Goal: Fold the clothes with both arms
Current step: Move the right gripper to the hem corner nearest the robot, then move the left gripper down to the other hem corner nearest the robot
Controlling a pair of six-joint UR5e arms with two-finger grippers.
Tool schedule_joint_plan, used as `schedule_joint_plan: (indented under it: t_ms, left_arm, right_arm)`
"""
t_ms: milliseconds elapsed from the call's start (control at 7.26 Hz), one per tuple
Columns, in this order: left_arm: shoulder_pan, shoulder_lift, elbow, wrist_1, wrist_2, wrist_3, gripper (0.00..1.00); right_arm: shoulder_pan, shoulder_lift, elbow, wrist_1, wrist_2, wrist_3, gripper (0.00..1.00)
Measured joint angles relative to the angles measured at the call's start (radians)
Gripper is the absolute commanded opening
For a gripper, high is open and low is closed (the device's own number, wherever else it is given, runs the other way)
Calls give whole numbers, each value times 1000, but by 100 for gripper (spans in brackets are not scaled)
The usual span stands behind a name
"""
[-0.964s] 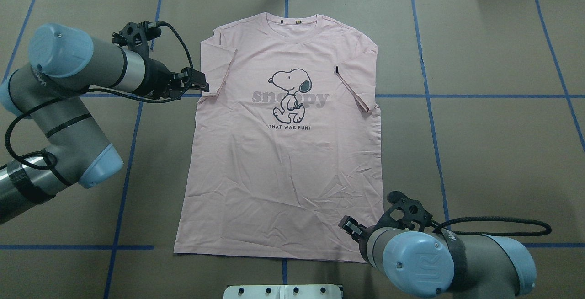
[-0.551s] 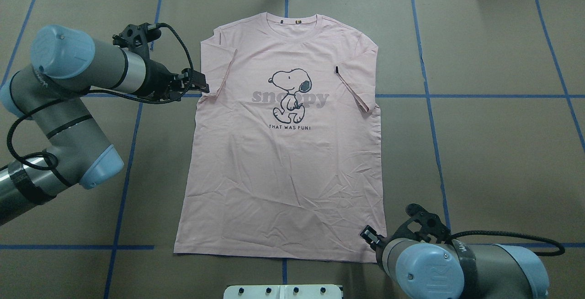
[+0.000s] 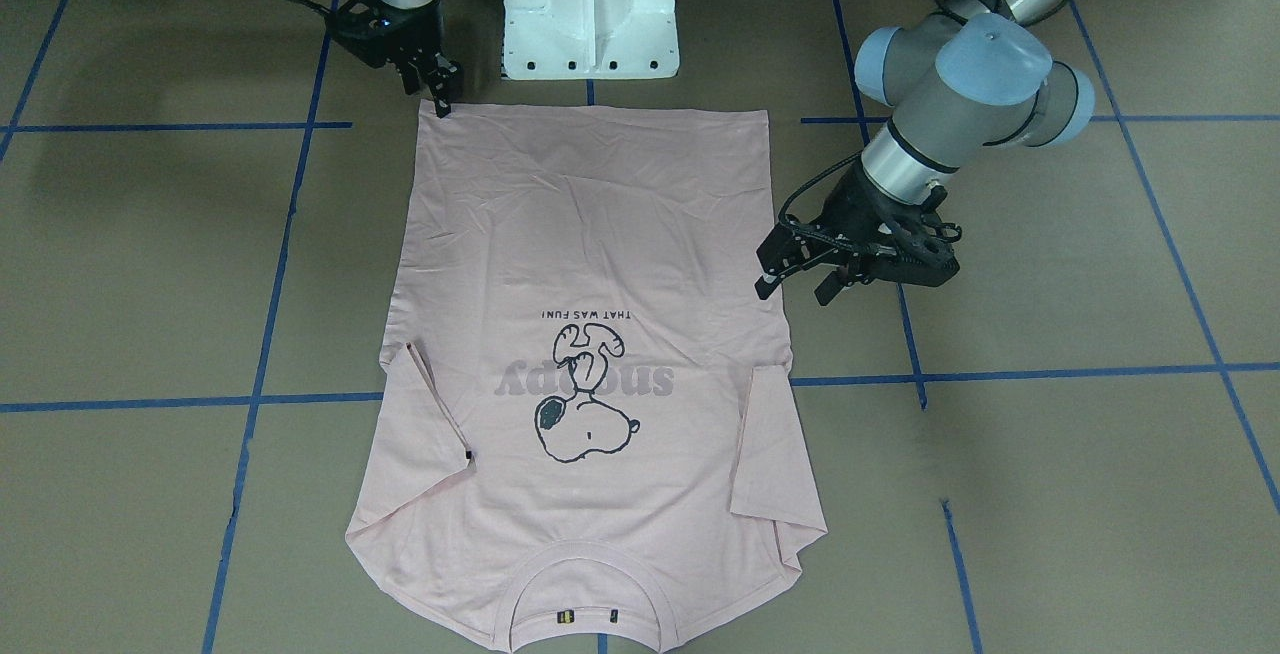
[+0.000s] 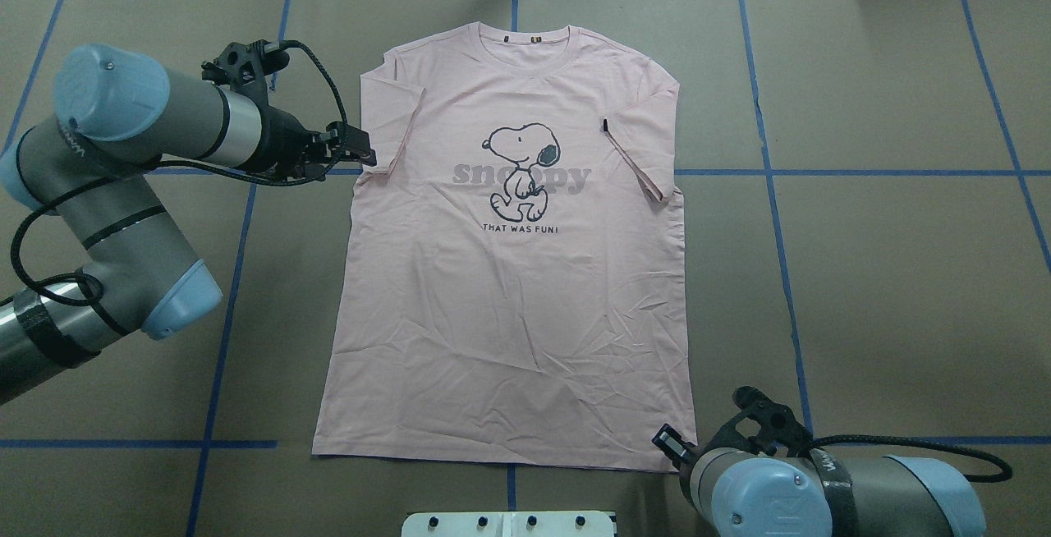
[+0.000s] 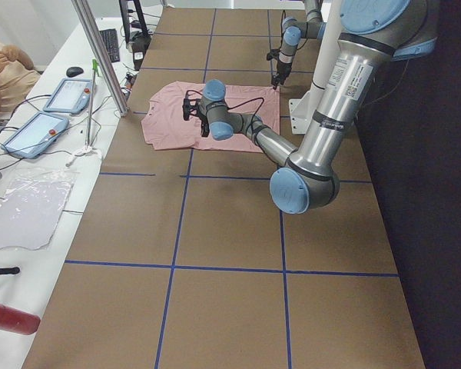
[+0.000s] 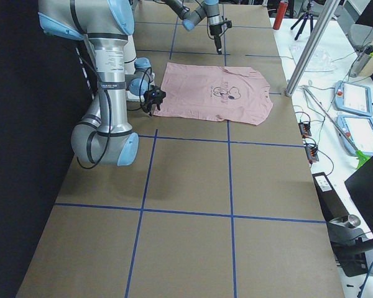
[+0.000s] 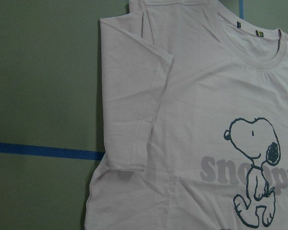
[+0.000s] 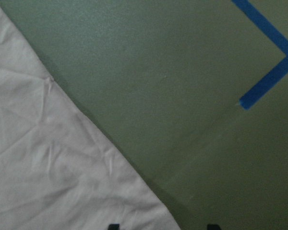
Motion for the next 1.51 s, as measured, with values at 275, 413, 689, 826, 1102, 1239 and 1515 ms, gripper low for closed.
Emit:
schedule_joint_plan:
  t_ms: [275, 413, 689, 826, 1102, 1239, 1515]
  left_arm:
    - [-1, 0, -1, 0, 0, 1, 87]
    - [-1, 0, -1, 0, 0, 1, 87]
    - [-2, 0, -1, 0, 0, 2, 87]
    - [-2, 0, -2, 0, 0, 3, 87]
    - [-2, 1, -3, 0, 0, 2, 88]
    - [-2, 2, -8, 0, 0, -3, 88]
    - [14, 50, -81, 2, 1, -76, 88]
  right_arm:
    - [0, -1, -4, -1, 0, 0, 44]
    - [0, -1, -5, -1, 0, 0, 28]
    - [-1, -1, -6, -1, 1, 0, 0]
    - [-1, -1, -6, -1, 3, 0, 0]
    - [0, 0, -3, 0, 7, -2, 0]
    - [2, 1, 5, 0, 9, -2, 0]
    - [5, 0, 42, 0, 10, -3, 0]
